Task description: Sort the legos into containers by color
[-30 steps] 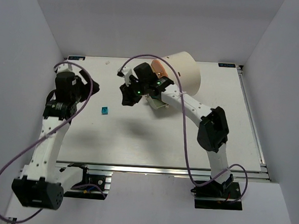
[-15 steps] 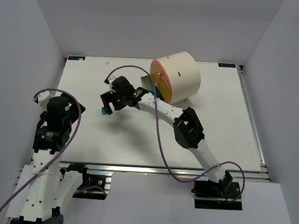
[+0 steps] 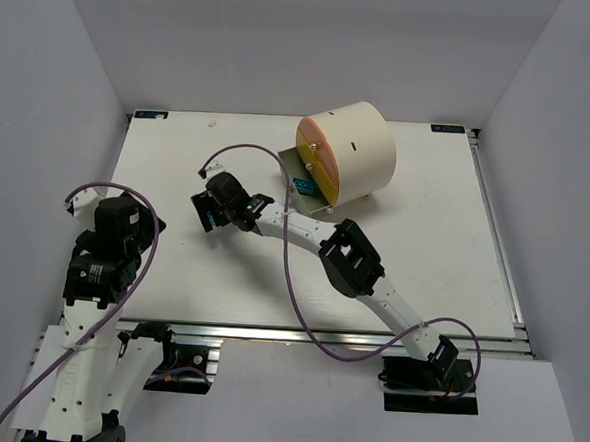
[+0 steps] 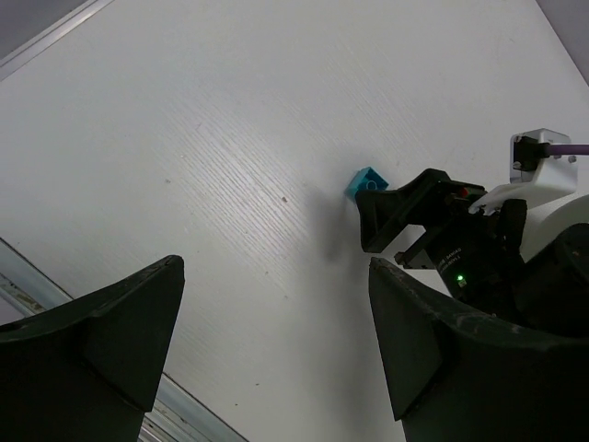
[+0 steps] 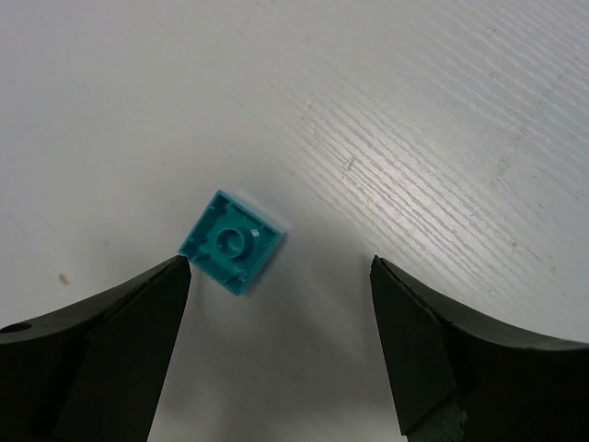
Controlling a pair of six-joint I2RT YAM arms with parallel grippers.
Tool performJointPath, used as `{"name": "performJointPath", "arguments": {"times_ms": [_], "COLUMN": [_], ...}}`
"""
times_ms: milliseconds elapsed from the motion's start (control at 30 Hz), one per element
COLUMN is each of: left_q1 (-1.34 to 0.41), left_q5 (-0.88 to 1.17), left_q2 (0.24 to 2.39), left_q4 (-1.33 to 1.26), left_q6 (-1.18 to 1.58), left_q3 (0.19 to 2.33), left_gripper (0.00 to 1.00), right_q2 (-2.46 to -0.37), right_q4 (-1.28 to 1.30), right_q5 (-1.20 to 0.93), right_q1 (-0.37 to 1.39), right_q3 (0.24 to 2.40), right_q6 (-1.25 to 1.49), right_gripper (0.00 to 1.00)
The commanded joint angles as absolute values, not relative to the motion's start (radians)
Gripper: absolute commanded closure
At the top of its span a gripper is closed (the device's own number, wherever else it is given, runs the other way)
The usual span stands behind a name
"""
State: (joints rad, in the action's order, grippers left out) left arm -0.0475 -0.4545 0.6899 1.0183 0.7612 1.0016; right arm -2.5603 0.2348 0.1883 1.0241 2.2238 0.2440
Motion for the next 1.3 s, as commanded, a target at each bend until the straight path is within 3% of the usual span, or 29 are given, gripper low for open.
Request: {"name": "performJointPath", "arguments": {"times_ms": [0, 467, 733, 967, 1167, 1267], "left_q1": [-0.043, -0.043, -0.052, -0.052, -0.052, -0.052], "left_q5": [-0.480, -0.468, -0.468, -0.469, -0.463, -0.454], "left_q2": [0.692, 0.680, 0.683, 0.680, 0.670, 0.663], "left_q4": [1.048, 1.052, 1.055, 1.052, 1.049, 1.039], "left_q6": [0.769, 0.765, 0.761, 0.761, 0.764, 0.767], "left_q3": [1.026, 1.014, 1.016, 1.009, 0.997, 0.989], "left_gripper": [0.09, 0.09, 0.09, 0.09, 0.09, 0.09], "right_q2": [-2.579, -2.635, -2.672, -2.672, -2.605, -2.536], "right_q4": [0.134, -0.029, -0.049, -0.040, -0.089, -0.113], "right_q5": [0.233, 0.226, 0.219, 0.213, 0.177, 0.146], "right_q1": [1.031, 1.063, 1.063, 1.057, 1.057, 1.054], "right_q3": [2.276, 2.270, 2.273, 2.250, 2.157, 2.080], "right_q6": [0.227, 0.184, 0.115, 0.083, 0.032, 0.008], "right_gripper": [0.16, 0.19, 0.26, 0.41, 0.65, 0.83]}}
